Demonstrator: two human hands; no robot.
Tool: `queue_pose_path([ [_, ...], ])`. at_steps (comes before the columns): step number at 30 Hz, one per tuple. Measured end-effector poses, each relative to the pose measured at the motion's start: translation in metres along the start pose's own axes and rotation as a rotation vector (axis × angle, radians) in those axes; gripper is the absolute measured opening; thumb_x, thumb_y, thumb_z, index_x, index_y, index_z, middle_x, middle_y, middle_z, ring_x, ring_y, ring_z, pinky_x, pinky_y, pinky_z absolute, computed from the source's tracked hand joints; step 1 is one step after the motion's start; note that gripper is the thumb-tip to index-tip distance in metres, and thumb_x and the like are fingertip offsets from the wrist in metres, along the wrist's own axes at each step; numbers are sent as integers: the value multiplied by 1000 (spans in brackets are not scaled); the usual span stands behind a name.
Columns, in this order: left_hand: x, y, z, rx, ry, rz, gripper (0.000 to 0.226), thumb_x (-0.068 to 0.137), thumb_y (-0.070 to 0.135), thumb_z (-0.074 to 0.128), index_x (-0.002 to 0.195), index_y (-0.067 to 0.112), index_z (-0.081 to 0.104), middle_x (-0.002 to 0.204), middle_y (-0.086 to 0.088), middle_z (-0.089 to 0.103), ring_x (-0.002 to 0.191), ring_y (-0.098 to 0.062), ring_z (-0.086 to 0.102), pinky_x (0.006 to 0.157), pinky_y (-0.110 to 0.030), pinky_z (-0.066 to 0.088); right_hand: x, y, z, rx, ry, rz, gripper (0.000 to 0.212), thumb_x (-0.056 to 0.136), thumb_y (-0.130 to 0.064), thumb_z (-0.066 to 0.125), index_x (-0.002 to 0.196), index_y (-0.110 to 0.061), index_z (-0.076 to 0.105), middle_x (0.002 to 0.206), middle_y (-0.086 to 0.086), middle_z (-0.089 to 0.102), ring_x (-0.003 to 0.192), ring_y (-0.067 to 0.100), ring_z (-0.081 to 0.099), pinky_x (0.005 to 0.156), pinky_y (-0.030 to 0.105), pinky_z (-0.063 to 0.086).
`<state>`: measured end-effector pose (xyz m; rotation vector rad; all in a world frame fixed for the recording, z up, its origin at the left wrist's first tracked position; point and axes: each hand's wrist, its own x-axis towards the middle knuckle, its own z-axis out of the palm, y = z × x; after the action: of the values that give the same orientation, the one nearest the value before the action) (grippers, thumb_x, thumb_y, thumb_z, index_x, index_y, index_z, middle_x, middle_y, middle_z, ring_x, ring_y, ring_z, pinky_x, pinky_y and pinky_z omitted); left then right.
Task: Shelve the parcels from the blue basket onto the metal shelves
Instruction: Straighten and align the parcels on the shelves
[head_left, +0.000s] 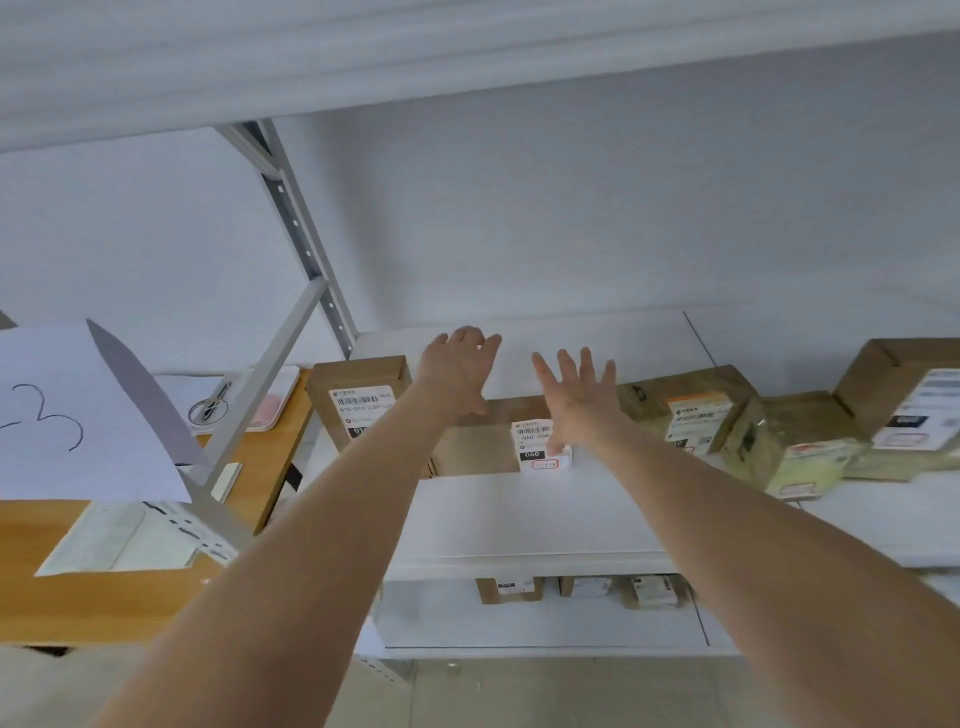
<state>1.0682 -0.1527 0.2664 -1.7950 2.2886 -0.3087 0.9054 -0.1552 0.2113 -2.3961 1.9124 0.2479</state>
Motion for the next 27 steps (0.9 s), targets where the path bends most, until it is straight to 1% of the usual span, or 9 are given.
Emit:
queue_pose_path([
  [3, 15, 40, 21, -52, -76, 12, 85, 85, 27, 66, 151, 20, 12, 150, -7, 30, 139, -24, 30, 110, -38, 30, -2, 49, 6, -28, -19, 142, 111, 84, -24, 70, 151, -22, -18, 161, 12, -11, 145, 44, -8, 114, 64, 5],
  [6, 20, 61, 44, -42, -176, 5, 80, 91, 19, 58, 152, 21, 7, 144, -7, 37, 128, -26, 44, 94, -37, 41, -2, 77, 23, 49, -52, 181, 84, 95, -25, 50, 154, -24, -11, 162, 6, -9, 145, 44, -6, 114, 65, 8],
  [8, 22, 64, 49, -32, -213, 5, 72, 94, 14, 50, 152, 24, 8, 137, -7, 43, 119, -27, 50, 84, -36, 45, -2, 81, 32, 85, -88, 167, 79, 96, -23, 48, 154, -27, -5, 162, 4, -5, 145, 45, -3, 112, 65, 14],
  [10, 23, 62, 50, -40, -209, 0, 65, 96, 12, 46, 151, 27, 14, 132, -6, 45, 116, -27, 50, 81, -35, 45, -1, 77, 36, 77, -85, 155, 77, 95, -22, 48, 154, -29, 0, 161, 4, 2, 145, 45, 2, 110, 65, 20],
  [16, 26, 58, 54, -57, -186, -22, 59, 95, 10, 46, 146, 29, 23, 126, -5, 47, 114, -26, 50, 79, -34, 44, 1, 58, 33, 44, -57, 140, 81, 91, -23, 57, 154, -31, 5, 160, 4, 12, 142, 43, 14, 107, 57, 29],
  [21, 30, 57, 56, -73, -173, -29, 55, 94, 11, 48, 143, 28, 28, 123, -5, 48, 114, -26, 49, 81, -36, 46, 2, 38, 33, 14, -17, 109, 83, 88, -35, 63, 152, -34, 10, 155, 0, 24, 136, 38, 24, 103, 49, 30],
  [24, 29, 58, 56, -80, -185, -36, 56, 94, 13, 49, 143, 29, 28, 124, -5, 48, 115, -26, 49, 82, -35, 45, 0, 38, 33, 42, -25, 84, 89, 86, -36, 66, 153, -32, 7, 159, 2, 15, 139, 39, 21, 107, 49, 28],
  [25, 29, 58, 54, -69, -208, -38, 62, 93, 14, 52, 146, 29, 24, 127, -6, 47, 117, -26, 48, 84, -35, 44, -3, 41, 32, 53, -37, 77, 96, 83, -39, 70, 153, -31, 4, 160, 4, 9, 142, 40, 16, 110, 50, 25],
  [27, 31, 61, 45, -35, -253, -38, 83, 85, 20, 65, 149, 27, 14, 134, -6, 42, 124, -26, 44, 90, -36, 42, -11, 53, 27, 59, -54, 57, 113, 74, -48, 76, 154, -28, -2, 161, 9, -1, 145, 43, 2, 115, 55, 16],
])
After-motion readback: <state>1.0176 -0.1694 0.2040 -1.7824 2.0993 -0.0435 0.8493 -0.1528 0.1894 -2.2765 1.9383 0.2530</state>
